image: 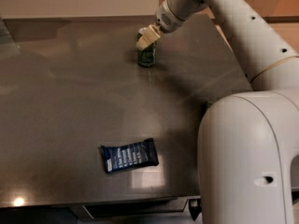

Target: Pick green can

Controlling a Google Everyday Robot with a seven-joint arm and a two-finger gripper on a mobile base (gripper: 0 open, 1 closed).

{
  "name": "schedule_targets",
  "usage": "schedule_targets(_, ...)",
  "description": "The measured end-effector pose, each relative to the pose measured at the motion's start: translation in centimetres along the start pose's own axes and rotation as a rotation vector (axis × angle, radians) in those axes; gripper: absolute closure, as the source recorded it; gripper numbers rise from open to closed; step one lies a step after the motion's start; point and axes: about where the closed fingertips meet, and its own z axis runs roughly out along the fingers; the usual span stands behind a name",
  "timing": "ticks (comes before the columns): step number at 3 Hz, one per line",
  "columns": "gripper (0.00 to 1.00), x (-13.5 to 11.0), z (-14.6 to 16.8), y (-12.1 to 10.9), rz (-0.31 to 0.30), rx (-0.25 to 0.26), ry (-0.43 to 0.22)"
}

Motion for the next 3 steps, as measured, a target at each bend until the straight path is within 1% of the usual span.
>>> schedule_targets(1,0.65,0.3,-0.3,1.0,0.013,-0.054,0.001)
schedule_targets(2,0.87,0.0,-2.1,3.0,-0.007,-0.119,-0.007)
schedule_targets(3,1.00,-0.7,-5.1,5.4,-0.061,-0.176,-0.008)
